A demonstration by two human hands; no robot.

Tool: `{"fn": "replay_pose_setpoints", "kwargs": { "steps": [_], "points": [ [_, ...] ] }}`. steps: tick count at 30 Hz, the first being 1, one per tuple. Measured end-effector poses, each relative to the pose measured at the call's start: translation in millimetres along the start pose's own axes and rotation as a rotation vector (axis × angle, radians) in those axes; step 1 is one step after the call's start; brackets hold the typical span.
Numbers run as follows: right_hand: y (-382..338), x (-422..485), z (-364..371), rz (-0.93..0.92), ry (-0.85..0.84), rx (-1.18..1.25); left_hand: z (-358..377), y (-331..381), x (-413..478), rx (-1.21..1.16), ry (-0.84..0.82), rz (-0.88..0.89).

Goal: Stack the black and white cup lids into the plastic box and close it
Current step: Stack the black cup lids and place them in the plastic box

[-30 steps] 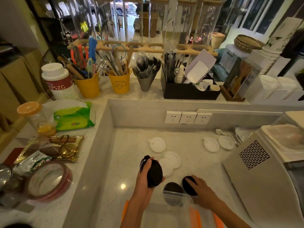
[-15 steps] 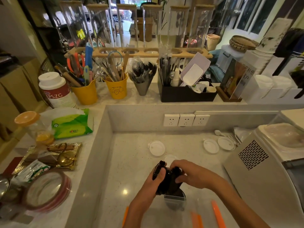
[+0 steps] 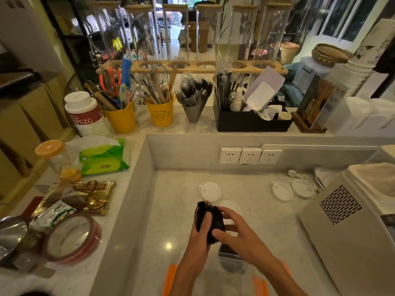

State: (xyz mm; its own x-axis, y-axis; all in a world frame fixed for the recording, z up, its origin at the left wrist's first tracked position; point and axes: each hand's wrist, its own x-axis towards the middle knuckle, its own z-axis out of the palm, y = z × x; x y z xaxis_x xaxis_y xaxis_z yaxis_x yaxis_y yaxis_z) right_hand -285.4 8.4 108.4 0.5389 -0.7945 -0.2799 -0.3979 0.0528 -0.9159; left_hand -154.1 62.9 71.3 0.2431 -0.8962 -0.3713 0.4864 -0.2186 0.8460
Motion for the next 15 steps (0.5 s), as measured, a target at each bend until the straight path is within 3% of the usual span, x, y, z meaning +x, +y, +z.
{"fn": "replay_pose_setpoints", "kwargs": {
  "steps": [7,11,15],
  "points": [
    [6.6,-6.6,15.0,-0.078,0.074,0.041,0.2,3.1,-0.5,0.007,-0.053,-0.016],
    [3.1,-11.3,9.4,-0.175,0.048,-0.182,-2.5,5.5,-1.5,-0.071,-0.107,-0.034],
    [-7.3,-11.5,-9.1,-0.417,-0.038,-0.599,-3.1,5.7,-1.2,-0.186,-0.135,-0.077]
  ]
}}
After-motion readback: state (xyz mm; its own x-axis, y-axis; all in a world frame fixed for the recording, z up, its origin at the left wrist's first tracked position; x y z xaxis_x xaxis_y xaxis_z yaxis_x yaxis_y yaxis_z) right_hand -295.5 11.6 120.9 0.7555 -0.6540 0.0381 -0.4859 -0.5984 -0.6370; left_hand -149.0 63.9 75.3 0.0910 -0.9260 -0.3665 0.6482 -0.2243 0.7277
